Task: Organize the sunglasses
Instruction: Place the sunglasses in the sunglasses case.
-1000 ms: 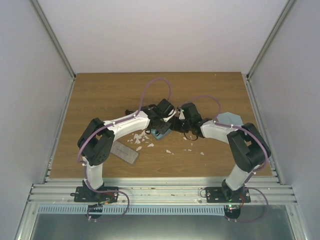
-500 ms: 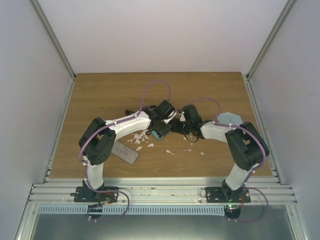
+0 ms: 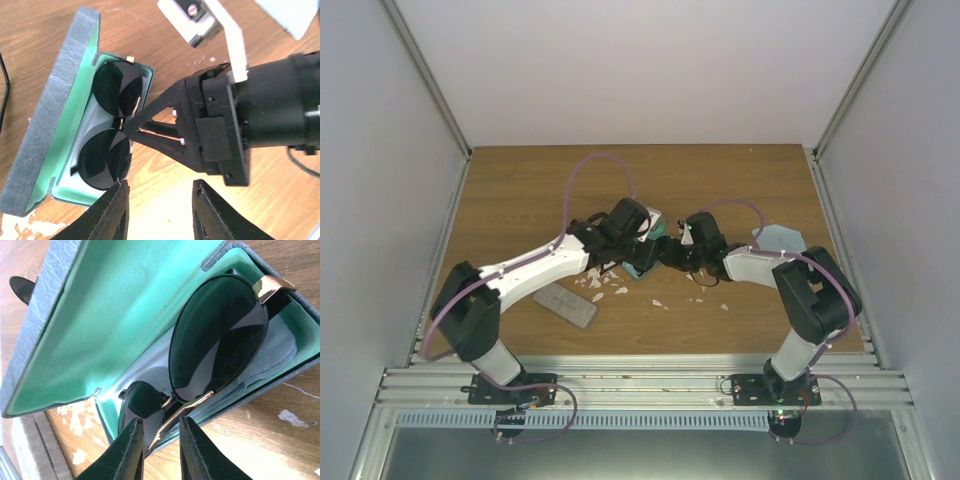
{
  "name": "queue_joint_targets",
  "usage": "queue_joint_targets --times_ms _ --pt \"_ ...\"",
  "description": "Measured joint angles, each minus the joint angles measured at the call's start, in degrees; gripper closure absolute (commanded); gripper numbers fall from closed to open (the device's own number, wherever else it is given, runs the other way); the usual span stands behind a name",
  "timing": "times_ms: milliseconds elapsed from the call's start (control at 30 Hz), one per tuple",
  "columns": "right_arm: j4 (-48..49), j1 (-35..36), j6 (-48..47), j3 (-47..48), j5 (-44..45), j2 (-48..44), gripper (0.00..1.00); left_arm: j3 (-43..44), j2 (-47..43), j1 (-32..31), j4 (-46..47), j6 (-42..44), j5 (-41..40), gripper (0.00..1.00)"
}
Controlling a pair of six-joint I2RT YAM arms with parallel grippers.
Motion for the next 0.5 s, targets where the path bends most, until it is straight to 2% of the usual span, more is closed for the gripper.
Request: queue_joint_targets --times_ms 233,500 --pt "3.08 0.0 5.16 -1.2 -0.96 0.09 0.85 -7.87 -8.2 2.95 5.01 -6.14 1.97 0.62" --pt "4.28 0.0 9.49 -2.4 -0.98 1.57 0.9 -16.11 -11.78 7.74 8.17 -12.68 3.72 0.59"
